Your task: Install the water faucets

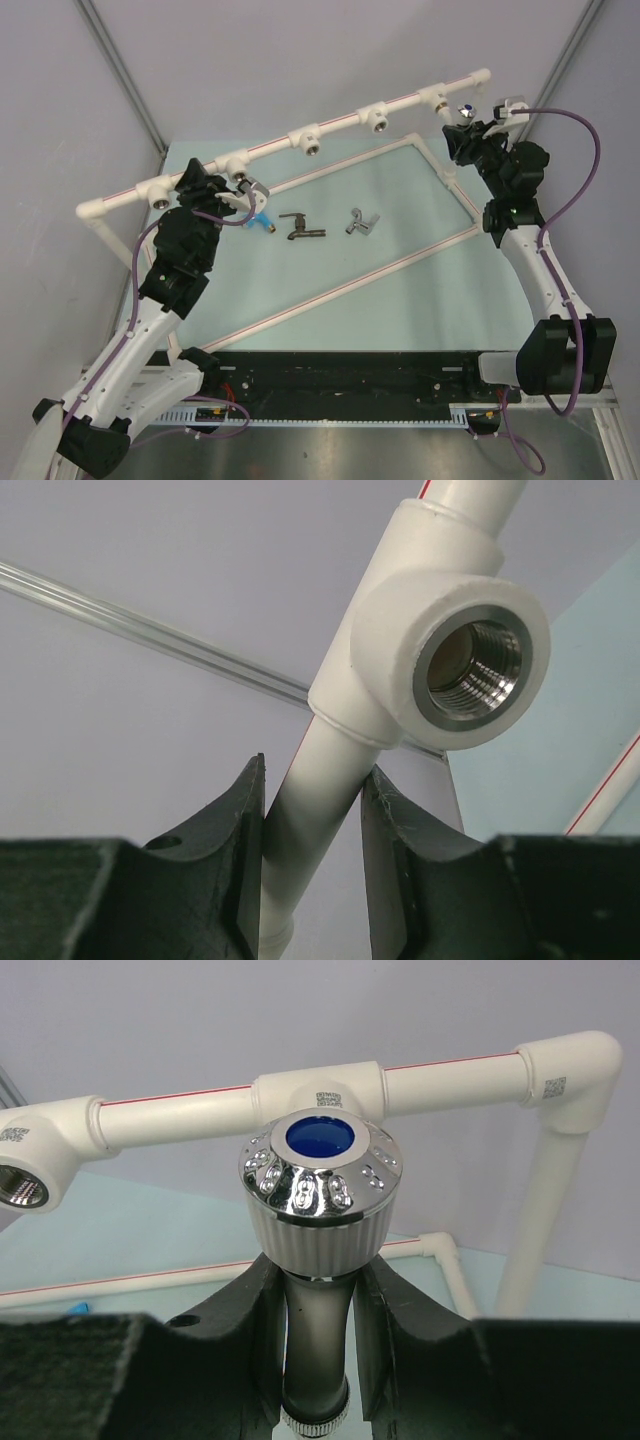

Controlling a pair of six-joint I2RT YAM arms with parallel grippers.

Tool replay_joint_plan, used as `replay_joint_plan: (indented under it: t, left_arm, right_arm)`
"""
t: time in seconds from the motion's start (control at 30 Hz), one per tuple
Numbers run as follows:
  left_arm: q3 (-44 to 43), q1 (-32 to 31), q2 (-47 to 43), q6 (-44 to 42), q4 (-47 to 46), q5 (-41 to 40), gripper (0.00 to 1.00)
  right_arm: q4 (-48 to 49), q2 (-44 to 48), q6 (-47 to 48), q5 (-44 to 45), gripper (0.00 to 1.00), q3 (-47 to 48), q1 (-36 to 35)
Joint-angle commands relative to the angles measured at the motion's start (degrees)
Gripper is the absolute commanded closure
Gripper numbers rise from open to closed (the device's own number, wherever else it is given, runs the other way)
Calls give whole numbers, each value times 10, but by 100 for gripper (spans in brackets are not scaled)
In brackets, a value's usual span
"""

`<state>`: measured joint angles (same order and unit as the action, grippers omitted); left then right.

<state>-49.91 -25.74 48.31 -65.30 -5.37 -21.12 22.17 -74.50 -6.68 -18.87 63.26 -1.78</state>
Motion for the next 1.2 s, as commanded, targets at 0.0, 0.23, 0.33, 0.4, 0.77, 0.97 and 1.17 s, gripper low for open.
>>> replay_joint_plan:
  t: [0.0, 0.23, 0.33, 0.4, 0.77, 0.97, 1.17]
  left_arm:
    - [10, -4, -21, 122, -5, 3, 100]
    - [10, -3, -22, 122, -4, 6, 100]
    - [10, -3, -23, 122, -4, 6, 100]
    - [10, -4, -23, 123, -3, 7, 100]
    - [11, -3, -24, 122, -3, 11, 100]
    - [12, -3, -25, 121, -3, 12, 100]
    - [14, -2, -28, 122, -3, 16, 100]
  right_arm:
    - [-6, -15, 20, -6, 100, 36, 0]
    - [-25, -22, -61, 2, 100, 52, 1]
    - [-28, -29, -96, 6, 100, 56, 1]
    - [-28, -35, -131, 9, 100, 56, 2]
    - [-21, -70, -330, -3, 100, 56, 7]
    - [-7, -84, -432, -19, 100, 56, 6]
    - [9, -93, -513, -37, 100, 56, 8]
